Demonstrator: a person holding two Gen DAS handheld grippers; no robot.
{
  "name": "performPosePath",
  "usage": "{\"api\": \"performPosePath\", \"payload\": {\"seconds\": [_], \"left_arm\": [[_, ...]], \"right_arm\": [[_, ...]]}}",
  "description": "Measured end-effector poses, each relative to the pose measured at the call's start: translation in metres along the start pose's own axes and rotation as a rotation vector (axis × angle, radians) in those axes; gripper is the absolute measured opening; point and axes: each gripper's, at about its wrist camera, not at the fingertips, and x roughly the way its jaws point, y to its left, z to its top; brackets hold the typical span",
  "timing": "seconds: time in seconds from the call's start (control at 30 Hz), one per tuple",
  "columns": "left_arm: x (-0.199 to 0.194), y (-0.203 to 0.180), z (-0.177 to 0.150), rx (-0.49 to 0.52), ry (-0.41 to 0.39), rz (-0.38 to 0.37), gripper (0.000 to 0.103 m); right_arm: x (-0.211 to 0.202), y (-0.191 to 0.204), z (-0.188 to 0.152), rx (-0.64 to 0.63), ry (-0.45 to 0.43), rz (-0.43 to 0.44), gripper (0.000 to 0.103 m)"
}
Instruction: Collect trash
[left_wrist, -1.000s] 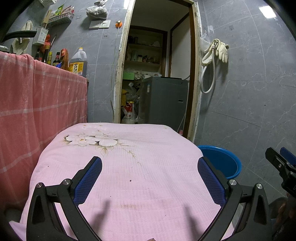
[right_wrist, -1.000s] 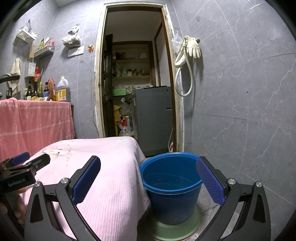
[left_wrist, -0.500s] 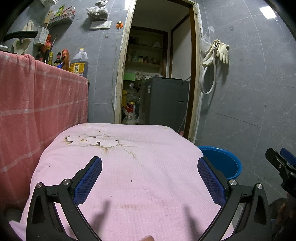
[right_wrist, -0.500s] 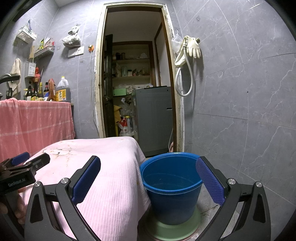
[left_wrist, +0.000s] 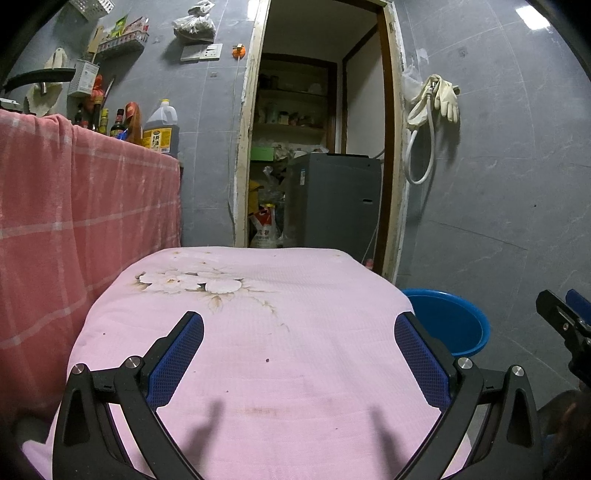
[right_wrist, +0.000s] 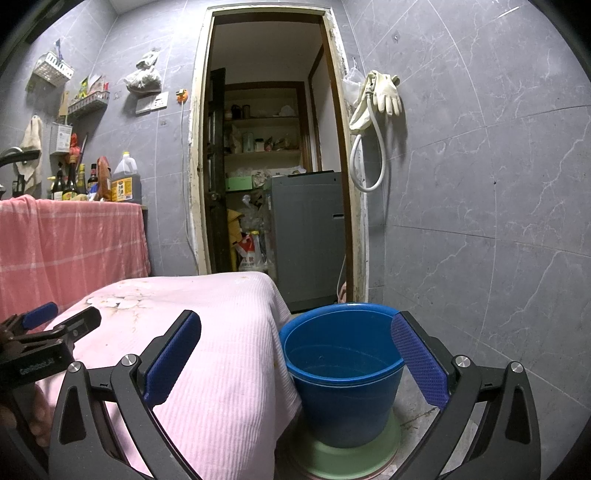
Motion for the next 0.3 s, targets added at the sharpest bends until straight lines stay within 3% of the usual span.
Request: {"api": "performPosePath", "payload": {"seconds": [0.3], "left_arm": [[0.0006,-0.0008,0.0001,-0.001,0.000,0.001,0.101]], "right_arm": [[-0.0002,0.0006,-0.0003,0.000,-0.001,0.000,0.103]]}}
